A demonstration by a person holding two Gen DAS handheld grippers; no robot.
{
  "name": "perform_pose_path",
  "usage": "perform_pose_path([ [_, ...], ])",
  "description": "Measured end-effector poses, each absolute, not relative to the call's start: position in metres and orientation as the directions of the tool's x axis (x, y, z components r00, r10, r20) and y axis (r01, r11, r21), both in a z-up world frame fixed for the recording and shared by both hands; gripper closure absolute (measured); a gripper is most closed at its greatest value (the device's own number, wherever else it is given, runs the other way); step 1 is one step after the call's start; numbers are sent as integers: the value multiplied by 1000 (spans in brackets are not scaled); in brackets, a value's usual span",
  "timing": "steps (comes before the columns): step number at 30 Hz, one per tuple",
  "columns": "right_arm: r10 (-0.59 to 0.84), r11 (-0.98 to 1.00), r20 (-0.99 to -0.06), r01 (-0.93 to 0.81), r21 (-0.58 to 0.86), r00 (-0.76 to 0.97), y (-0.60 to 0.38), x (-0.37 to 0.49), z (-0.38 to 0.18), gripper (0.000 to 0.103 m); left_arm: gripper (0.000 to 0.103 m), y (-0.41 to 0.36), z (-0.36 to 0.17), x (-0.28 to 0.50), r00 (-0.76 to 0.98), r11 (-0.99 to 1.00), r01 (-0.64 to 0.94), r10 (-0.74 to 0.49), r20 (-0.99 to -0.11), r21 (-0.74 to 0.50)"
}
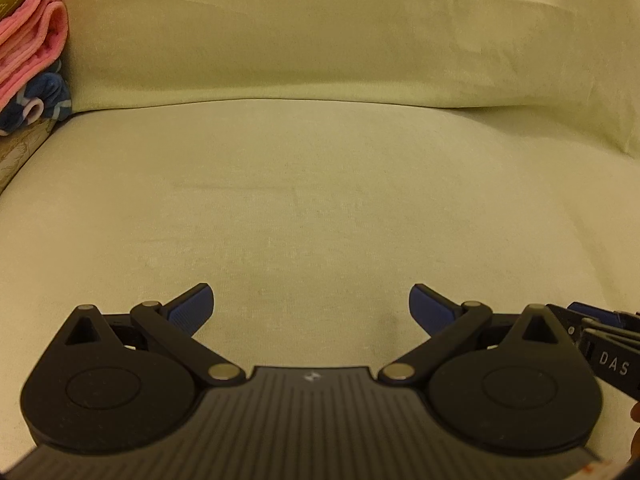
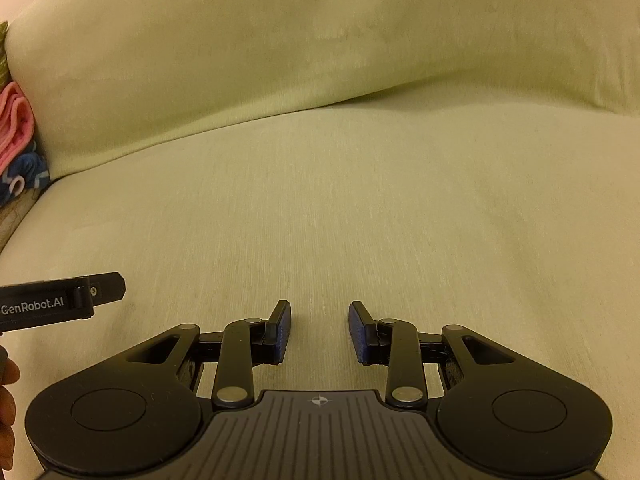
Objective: Collect trash
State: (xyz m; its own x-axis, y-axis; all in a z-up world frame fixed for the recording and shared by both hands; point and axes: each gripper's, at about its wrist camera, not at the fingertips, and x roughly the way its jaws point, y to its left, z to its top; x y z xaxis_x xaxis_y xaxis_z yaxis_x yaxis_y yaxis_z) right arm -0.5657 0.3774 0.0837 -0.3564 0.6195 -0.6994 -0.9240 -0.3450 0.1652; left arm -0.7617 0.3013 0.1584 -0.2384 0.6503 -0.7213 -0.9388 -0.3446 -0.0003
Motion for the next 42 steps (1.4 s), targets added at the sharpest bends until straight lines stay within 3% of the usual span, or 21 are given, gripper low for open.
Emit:
perform_pose_path([
  [42, 680, -311, -666, -943, 117, -307, 369, -548, 80, 74, 1, 309, 144, -747, -237, -341, -940, 643, -728, 5],
])
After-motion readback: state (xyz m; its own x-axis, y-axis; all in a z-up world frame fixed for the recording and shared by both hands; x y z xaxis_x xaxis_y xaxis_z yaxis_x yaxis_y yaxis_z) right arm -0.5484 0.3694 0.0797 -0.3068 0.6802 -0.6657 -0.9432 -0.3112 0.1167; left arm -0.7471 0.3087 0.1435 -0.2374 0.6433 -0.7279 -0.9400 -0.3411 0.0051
